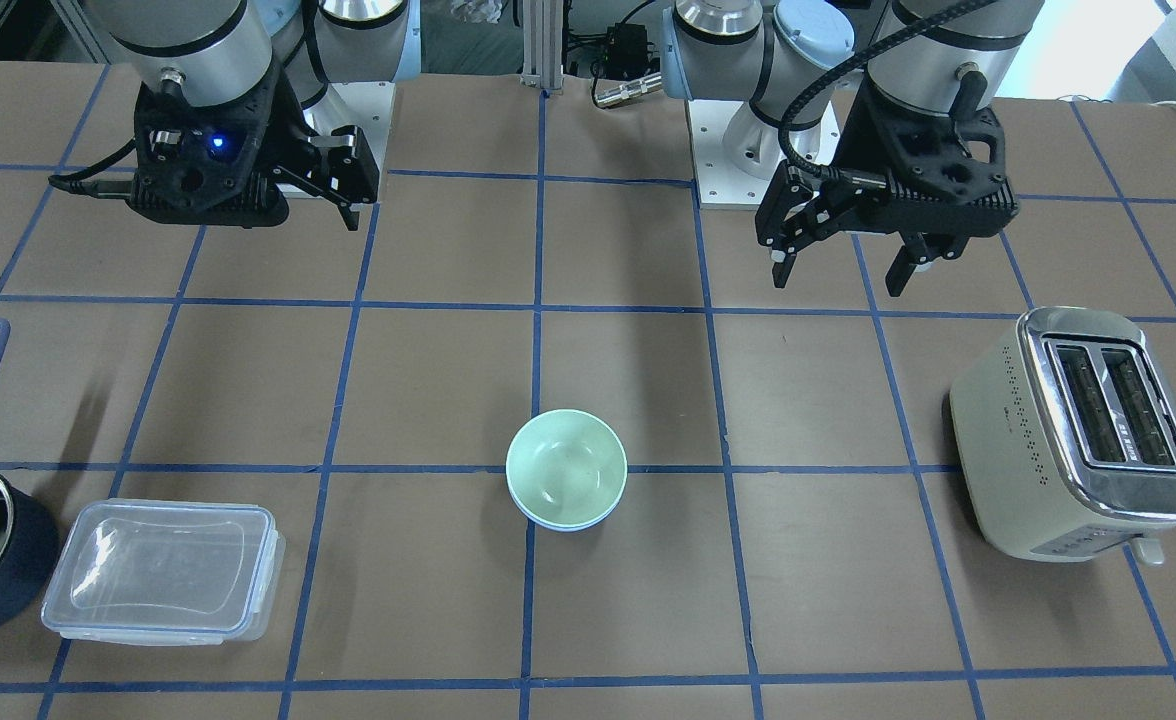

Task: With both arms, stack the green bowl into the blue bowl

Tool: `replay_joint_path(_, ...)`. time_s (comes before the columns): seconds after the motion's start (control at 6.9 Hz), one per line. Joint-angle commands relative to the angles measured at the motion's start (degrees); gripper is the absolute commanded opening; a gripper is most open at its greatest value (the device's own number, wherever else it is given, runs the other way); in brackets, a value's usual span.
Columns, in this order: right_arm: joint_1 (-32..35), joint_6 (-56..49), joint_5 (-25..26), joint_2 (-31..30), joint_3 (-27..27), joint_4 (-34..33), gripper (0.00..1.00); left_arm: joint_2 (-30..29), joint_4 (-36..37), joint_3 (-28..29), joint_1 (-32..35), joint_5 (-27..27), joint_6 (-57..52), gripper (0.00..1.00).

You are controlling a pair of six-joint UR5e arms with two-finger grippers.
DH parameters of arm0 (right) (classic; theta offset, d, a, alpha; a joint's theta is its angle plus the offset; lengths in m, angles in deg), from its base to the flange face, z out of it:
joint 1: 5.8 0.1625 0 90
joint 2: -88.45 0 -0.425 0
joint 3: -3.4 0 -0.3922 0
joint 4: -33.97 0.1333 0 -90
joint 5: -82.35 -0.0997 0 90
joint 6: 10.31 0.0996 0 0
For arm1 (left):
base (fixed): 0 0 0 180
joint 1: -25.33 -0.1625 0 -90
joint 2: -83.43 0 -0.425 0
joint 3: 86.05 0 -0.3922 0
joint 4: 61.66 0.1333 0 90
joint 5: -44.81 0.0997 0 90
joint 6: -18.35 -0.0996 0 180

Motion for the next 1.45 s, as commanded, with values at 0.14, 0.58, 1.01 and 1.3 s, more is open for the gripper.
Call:
replay_joint_path(0.14, -0.76, -4.39, 0.92, -4.66, 9.51, -10.81, 1.00, 1.51, -0.26, -0.02, -1.19, 0.69, 0.04, 1.00)
replay_joint_path(0.58, -3.66, -8.98, 1.89, -4.13, 6.36, -13.88, 1.00, 2.30, -1.06, -0.99, -2.52, 0.34, 0.39, 1.00)
replay_joint_path(1.01, -3.40, -7.93, 1.80, -4.04, 6.00, -13.72, 1.00, 2.30, -0.35, -2.04, -2.52, 0.08, 0.40, 1.00)
replay_joint_path(1.3, -3.40, -7.58, 1.71, -3.95, 6.00, -13.64, 1.00, 2.22, -0.35, -2.13, -2.52, 0.08, 0.31, 1.00)
